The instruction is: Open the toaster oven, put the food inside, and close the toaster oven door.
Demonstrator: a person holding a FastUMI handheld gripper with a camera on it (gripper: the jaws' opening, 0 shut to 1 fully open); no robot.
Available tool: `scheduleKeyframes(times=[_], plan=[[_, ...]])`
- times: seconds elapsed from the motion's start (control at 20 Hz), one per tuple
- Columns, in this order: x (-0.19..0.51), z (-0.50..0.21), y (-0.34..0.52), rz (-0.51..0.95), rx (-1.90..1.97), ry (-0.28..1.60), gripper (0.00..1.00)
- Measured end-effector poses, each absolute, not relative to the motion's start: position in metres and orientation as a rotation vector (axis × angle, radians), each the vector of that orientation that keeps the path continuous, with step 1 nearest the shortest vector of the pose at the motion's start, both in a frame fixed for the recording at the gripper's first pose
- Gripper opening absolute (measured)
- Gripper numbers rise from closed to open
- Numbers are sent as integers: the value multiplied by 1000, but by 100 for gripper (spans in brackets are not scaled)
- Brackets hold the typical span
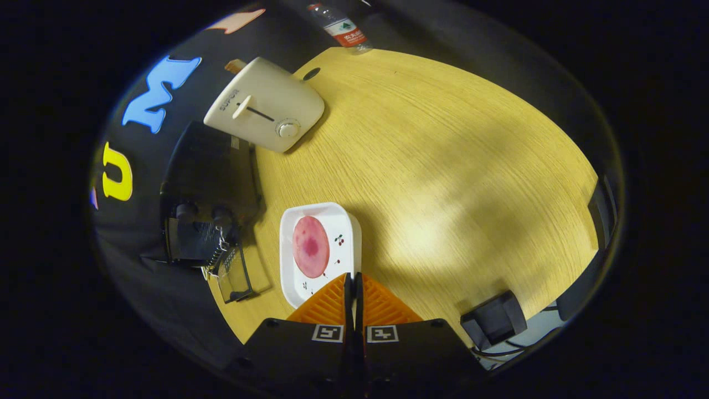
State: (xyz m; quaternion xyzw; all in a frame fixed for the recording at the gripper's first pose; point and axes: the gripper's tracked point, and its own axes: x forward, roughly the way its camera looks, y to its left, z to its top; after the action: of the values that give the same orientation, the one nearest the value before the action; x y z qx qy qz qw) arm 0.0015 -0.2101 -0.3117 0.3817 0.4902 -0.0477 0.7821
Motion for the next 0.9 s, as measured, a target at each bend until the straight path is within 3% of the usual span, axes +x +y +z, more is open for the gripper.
scheduleKeyframes(times=[0.9], plan=[[-49, -175, -118, 40, 1047, 752, 1]])
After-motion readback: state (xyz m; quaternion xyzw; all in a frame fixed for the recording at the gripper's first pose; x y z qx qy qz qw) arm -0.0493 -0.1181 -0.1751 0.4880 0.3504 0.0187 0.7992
